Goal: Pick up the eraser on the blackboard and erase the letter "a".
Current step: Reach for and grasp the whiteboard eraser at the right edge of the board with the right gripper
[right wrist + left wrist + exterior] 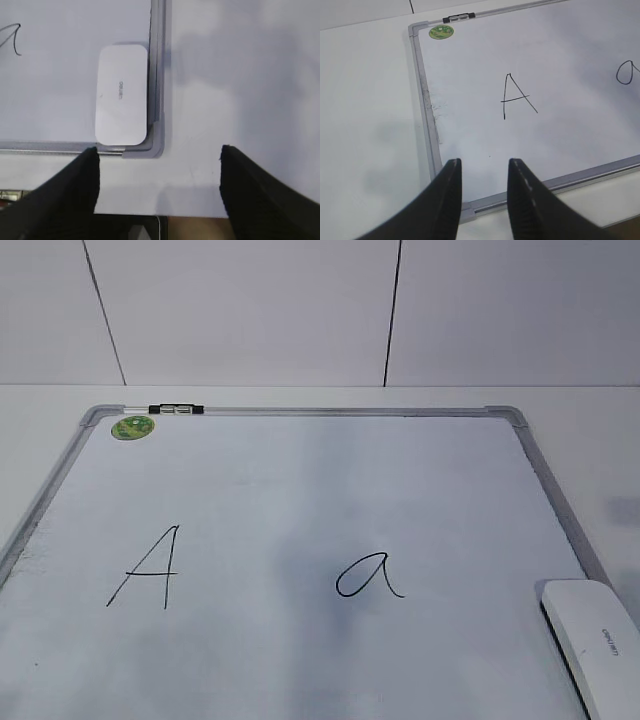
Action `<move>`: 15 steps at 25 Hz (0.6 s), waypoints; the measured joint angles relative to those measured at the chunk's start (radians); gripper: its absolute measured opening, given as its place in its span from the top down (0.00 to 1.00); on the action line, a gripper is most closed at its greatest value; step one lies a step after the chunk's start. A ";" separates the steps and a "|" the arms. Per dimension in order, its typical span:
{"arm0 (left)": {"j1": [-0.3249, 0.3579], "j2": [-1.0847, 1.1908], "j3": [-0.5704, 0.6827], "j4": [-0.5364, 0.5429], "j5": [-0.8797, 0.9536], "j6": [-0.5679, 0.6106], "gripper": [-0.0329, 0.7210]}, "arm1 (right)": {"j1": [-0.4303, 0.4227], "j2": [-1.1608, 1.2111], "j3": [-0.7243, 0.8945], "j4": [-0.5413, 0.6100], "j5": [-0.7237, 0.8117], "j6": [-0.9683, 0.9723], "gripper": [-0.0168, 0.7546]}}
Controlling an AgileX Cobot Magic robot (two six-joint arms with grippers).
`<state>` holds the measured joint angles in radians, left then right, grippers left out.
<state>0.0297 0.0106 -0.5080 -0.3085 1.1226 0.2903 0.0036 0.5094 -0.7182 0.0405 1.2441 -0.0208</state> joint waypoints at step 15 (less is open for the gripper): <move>0.000 0.000 0.000 0.000 0.000 -0.001 0.65 | 0.000 0.315 -0.041 0.163 0.005 0.000 0.21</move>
<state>0.0297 0.0106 -0.5080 -0.3085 1.1226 0.2896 0.0036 0.8247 -0.7594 0.2032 1.2486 -0.0208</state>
